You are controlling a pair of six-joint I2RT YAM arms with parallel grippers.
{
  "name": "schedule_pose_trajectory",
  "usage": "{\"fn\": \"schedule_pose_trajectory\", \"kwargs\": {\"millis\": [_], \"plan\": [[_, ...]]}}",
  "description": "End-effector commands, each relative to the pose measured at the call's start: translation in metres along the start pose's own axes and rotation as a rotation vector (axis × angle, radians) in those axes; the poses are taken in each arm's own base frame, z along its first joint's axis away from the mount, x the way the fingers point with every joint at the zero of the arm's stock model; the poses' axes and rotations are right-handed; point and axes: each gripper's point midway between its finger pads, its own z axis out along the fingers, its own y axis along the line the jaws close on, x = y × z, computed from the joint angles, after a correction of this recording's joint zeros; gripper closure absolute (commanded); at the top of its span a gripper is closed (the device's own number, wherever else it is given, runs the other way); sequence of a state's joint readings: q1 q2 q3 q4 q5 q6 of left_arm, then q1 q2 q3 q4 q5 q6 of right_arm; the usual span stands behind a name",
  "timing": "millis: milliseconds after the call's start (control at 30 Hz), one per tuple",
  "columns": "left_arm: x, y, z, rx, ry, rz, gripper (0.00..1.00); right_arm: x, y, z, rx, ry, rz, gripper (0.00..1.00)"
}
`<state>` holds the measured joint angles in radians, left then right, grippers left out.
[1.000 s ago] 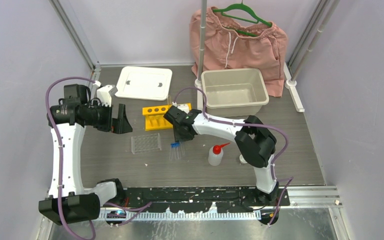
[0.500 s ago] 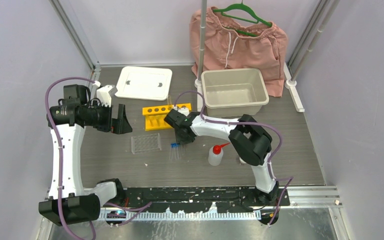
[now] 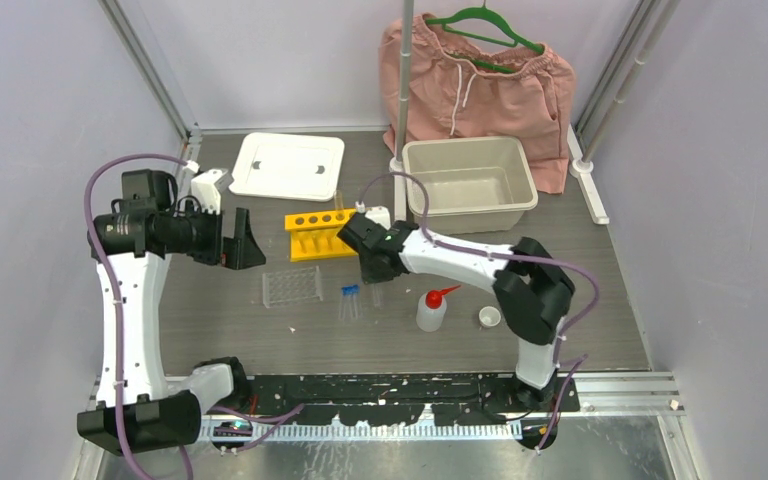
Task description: Organize the chemistry lab equipment
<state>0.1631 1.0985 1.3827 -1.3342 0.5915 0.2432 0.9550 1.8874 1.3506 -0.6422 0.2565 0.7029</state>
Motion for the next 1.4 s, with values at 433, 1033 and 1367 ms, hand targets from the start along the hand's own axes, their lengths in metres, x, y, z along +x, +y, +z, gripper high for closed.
{"fn": "schedule_pose_trajectory", "kwargs": {"millis": [433, 1033, 1367], "plan": [[-0.015, -0.063, -0.025, 0.251, -0.158, 0.042, 0.12, -0.141, 0.167, -0.241, -0.602, -0.557, 0.097, 0.99], [-0.023, -0.059, -0.011, 0.294, -0.166, -0.019, 0.52, -0.146, 0.217, -0.272, -0.86, -0.602, 0.169, 0.99], [-0.023, -0.052, -0.009, 0.258, -0.174, 0.022, 1.0, -0.141, 0.217, -0.275, -0.867, -0.562, 0.134, 0.62]]}}
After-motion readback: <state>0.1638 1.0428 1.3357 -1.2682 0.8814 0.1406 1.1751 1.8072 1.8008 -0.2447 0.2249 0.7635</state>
